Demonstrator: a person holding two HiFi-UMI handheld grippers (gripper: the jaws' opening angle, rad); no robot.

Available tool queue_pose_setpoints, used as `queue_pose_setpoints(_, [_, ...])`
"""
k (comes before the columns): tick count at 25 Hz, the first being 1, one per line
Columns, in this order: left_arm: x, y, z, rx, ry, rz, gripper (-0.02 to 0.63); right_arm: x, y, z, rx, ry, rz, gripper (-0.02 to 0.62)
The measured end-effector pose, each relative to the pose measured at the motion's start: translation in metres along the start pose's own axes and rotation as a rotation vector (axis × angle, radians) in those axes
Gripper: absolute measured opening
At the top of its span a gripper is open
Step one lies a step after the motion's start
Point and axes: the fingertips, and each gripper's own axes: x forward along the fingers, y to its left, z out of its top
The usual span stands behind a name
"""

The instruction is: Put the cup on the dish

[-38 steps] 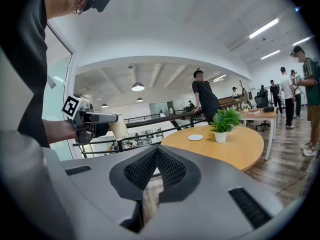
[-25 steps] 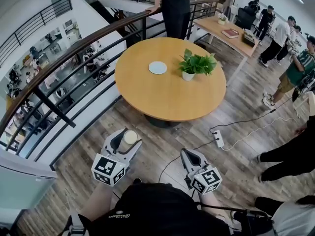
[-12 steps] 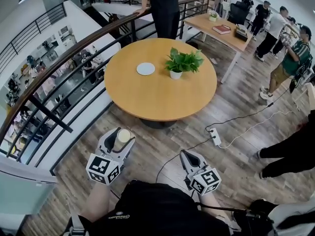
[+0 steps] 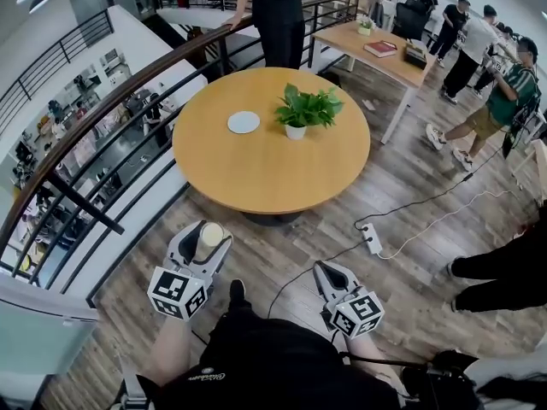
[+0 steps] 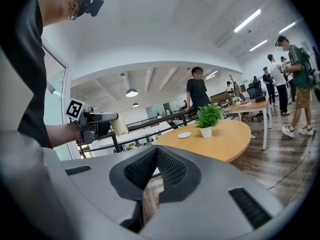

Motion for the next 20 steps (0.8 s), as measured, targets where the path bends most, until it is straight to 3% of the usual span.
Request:
queue_pose_setpoints(6, [0.023, 0.028, 0.000, -0.011, -0.007, -0.005, 0.272, 0.035, -0.016, 0.011, -0.011, -0.002, -0.019, -0.003])
queue_pose_setpoints(20, [0.066, 0.171, 0.016, -0.036, -0.010, -0.017, 0.272, 0.189, 0.001, 0.051, -0.041, 0.045, 0.001, -0.003])
